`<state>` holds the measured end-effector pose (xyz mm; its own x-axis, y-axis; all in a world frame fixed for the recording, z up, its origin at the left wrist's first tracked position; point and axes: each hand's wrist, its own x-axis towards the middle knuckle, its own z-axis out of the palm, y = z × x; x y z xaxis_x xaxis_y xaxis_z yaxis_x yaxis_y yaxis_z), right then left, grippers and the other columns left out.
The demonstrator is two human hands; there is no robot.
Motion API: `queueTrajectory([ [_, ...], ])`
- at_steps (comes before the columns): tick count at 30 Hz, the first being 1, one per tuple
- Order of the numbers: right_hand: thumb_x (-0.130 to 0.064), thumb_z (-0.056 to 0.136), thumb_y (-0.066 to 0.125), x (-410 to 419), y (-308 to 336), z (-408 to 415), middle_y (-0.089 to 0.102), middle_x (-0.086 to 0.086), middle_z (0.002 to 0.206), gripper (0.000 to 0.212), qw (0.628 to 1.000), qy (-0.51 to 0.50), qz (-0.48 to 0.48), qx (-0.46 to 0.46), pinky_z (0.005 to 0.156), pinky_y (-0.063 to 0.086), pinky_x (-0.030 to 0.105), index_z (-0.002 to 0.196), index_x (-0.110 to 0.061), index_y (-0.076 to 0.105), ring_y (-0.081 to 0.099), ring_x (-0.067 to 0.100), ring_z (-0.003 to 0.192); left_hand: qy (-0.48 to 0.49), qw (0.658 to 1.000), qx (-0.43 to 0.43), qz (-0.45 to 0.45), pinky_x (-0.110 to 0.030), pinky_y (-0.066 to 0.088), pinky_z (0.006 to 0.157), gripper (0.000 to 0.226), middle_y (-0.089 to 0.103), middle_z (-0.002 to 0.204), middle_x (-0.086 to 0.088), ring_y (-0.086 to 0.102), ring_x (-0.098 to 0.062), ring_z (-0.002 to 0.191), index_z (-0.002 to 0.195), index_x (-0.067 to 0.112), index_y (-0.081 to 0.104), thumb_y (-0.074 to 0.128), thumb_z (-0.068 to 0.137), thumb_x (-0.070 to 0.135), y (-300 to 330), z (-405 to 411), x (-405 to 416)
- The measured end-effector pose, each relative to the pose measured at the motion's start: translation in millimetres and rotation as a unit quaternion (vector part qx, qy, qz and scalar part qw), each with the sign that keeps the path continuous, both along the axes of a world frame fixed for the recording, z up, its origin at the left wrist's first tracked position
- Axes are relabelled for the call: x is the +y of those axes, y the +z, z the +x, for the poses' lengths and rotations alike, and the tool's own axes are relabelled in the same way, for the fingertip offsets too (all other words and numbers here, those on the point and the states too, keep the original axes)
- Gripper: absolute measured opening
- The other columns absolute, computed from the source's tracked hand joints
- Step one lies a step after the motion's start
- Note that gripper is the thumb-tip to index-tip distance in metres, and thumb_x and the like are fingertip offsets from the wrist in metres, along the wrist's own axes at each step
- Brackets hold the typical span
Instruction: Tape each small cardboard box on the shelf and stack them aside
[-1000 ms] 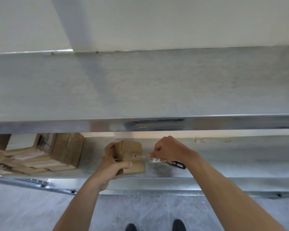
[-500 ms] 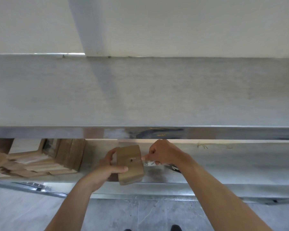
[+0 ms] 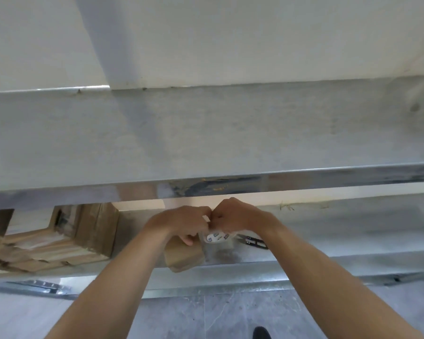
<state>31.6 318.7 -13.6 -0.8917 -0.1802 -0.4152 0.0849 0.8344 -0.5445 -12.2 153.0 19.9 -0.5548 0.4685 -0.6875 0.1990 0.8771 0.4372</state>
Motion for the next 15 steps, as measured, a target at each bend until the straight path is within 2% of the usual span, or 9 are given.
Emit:
queueTrajectory([
  [2, -0.052, 0.081, 0.069, 13, 3, -1, 0.068, -0.01, 0.065, 0.025, 0.999, -0.013, -0.038, -0.021, 0.058, 0.044, 0.022, 0.073, -0.029, 0.074, 0.062, 0.004, 0.062, 0.028, 0.999, -0.041, 0.001, -0.031, 0.063, 0.08, 0.036, 0.062, 0.097, 0.001, 0.065, -0.013, 0.084, 0.131, 0.033, 0.053, 0.063, 0.097, 0.03, 5, -2, 5],
  [4, -0.054, 0.084, 0.07, 21, 5, -1, 0.068, -0.012, 0.065, 0.023, 0.998, 0.001, -0.057, -0.024, 0.062, 0.041, 0.02, 0.073, -0.034, 0.073, 0.062, 0.004, 0.065, 0.041, 0.997, -0.07, 0.006, -0.032, 0.062, 0.085, 0.037, 0.061, 0.11, -0.005, 0.062, -0.015, 0.091, 0.132, 0.032, 0.054, 0.062, 0.097, 0.04, 7, -1, 8],
  [7, -0.054, 0.088, 0.068, 25, 8, -1, 0.066, -0.015, 0.071, 0.02, 0.998, 0.022, -0.052, -0.036, 0.068, 0.044, 0.023, 0.088, -0.035, 0.075, 0.063, 0.005, 0.073, 0.047, 0.995, -0.09, 0.006, -0.037, 0.061, 0.089, 0.037, 0.058, 0.121, -0.009, 0.056, -0.017, 0.093, 0.127, 0.029, 0.059, 0.061, 0.096, 0.05, 8, -1, 9],
  [11, -0.057, 0.088, 0.067, 22, 14, -3, 0.069, -0.007, 0.078, 0.03, 0.998, 0.039, -0.022, -0.033, 0.07, 0.051, 0.026, 0.099, -0.031, 0.077, 0.065, 0.012, 0.077, 0.082, 0.992, -0.099, 0.006, -0.038, 0.061, 0.09, 0.034, 0.058, 0.121, -0.005, 0.054, -0.017, 0.09, 0.125, 0.03, 0.061, 0.061, 0.096, 0.049, 6, -2, 8],
  [15, -0.063, 0.079, 0.07, 19, 15, -9, 0.061, -0.018, 0.078, 0.038, 0.999, 0.048, 0.014, -0.011, 0.071, 0.05, 0.031, 0.103, -0.035, 0.077, 0.064, 0.014, 0.086, 0.081, 0.992, -0.096, -0.006, -0.035, 0.059, 0.09, 0.03, 0.056, 0.116, 0.003, 0.051, -0.016, 0.089, 0.128, 0.032, 0.058, 0.055, 0.1, 0.042, 6, 0, 12],
])
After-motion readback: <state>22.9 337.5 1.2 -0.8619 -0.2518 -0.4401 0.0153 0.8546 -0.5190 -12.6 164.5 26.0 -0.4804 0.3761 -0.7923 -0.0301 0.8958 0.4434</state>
